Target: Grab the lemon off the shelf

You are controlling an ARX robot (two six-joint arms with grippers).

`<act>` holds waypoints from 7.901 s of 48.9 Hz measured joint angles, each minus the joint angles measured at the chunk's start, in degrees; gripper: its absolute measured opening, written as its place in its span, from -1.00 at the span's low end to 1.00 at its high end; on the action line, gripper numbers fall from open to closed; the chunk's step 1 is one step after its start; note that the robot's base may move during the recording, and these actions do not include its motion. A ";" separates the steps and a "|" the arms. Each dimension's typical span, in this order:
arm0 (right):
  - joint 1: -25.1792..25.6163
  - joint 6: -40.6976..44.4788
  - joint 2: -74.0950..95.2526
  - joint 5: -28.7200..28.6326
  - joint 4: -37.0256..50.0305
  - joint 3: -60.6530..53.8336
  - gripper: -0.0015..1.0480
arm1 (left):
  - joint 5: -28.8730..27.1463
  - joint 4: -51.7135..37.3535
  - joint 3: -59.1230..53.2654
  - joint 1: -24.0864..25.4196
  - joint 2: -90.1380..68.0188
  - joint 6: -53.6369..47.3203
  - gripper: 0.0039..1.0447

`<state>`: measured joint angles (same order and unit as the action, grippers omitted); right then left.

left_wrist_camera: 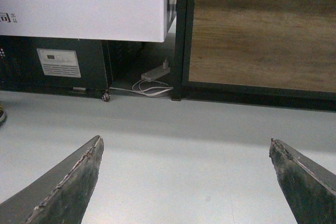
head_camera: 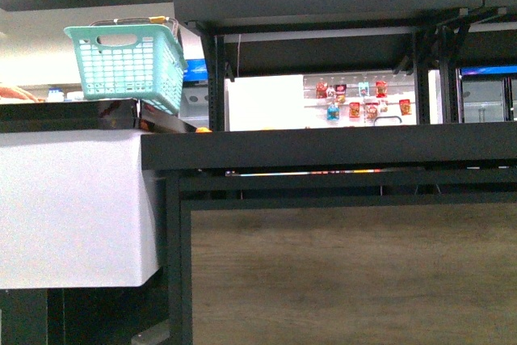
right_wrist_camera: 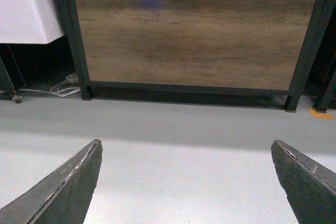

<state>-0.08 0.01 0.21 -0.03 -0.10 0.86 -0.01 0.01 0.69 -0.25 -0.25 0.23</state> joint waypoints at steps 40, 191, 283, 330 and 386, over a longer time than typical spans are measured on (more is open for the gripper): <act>0.00 0.00 0.00 0.00 0.00 -0.02 0.85 | 0.00 0.00 0.00 0.00 0.00 0.00 0.86; 0.00 0.00 0.02 0.00 0.00 0.00 0.85 | 0.00 0.00 0.00 0.00 0.00 0.00 0.86; 0.00 0.00 0.00 0.00 0.00 0.00 0.85 | 0.00 0.00 0.00 0.00 0.00 -0.02 0.86; 0.00 0.00 0.00 0.00 0.00 0.00 0.85 | 1.81 -4.79 12.24 2.95 -25.11 35.32 0.86; 0.00 0.00 0.00 0.00 0.00 0.00 0.85 | 5.49 -18.08 65.68 13.07 -95.30 78.95 0.86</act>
<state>-0.08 0.01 0.21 -0.03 -0.10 0.86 5.48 -18.06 66.37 12.82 -95.55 79.18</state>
